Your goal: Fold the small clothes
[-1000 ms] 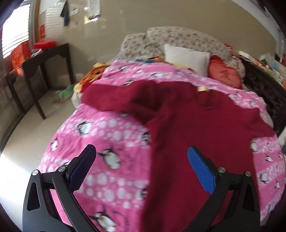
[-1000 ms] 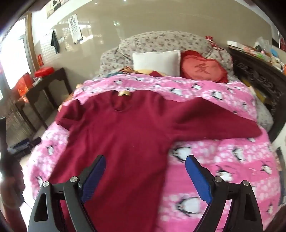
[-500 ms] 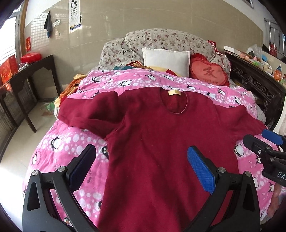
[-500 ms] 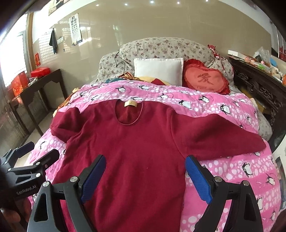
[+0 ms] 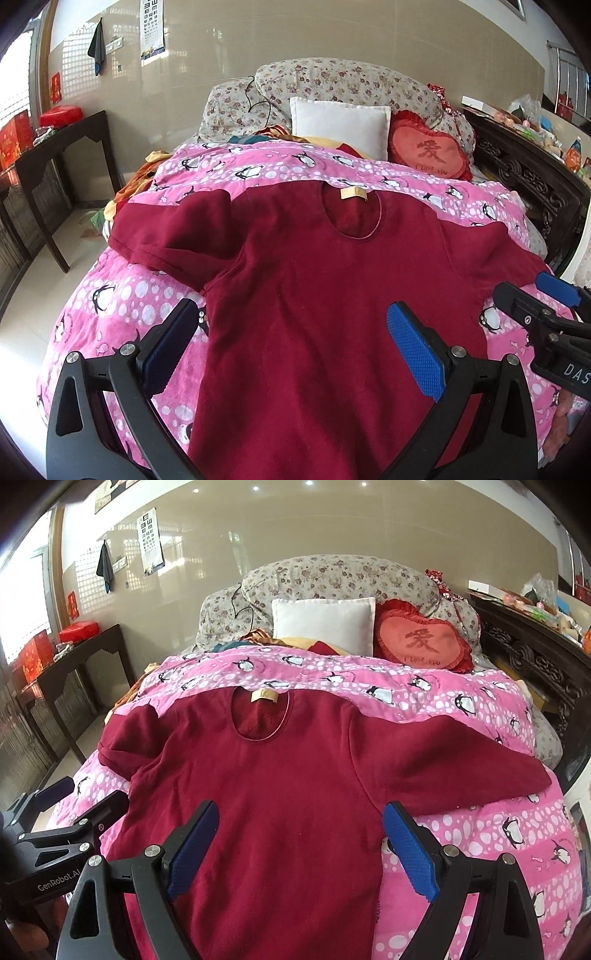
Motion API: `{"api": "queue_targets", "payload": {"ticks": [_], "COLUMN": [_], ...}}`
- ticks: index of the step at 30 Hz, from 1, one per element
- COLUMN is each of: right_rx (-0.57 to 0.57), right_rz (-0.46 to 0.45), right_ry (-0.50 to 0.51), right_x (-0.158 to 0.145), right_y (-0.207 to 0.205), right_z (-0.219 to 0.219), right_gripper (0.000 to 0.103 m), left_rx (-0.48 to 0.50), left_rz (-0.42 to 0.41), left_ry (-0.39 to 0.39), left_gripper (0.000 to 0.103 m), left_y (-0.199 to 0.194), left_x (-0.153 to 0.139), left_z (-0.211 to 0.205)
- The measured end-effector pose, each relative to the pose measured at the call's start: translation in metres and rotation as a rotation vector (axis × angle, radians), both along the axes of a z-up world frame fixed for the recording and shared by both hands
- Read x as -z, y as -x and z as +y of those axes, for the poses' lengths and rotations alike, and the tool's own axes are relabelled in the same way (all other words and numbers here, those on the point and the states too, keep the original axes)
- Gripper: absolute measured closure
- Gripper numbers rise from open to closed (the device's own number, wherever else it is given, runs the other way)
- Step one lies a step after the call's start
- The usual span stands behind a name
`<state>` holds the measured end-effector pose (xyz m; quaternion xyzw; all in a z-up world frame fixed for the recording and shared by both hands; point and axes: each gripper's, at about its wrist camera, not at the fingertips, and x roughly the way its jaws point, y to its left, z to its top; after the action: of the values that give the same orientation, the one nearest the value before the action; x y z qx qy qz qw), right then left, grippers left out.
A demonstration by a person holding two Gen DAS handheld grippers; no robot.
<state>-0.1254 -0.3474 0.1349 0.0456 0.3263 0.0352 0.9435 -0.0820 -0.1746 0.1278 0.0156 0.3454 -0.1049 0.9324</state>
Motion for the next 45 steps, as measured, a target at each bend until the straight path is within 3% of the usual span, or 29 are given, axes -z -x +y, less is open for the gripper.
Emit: {"api": "queue_targets", "payload": {"ticks": [45], "right_rx": [0.005], "right_rz": [0.058], "right_ry": [-0.018], "right_x": [0.021], "right_y": [-0.022], "right_z": [-0.005], "right_gripper": [0.014], "left_rx": [0.014], "left_rz": [0.043], "left_ry": [-0.029], "left_gripper": [0.001], "left_y": [-0.026], "left_x": [0.023], "left_z": [-0.018]}}
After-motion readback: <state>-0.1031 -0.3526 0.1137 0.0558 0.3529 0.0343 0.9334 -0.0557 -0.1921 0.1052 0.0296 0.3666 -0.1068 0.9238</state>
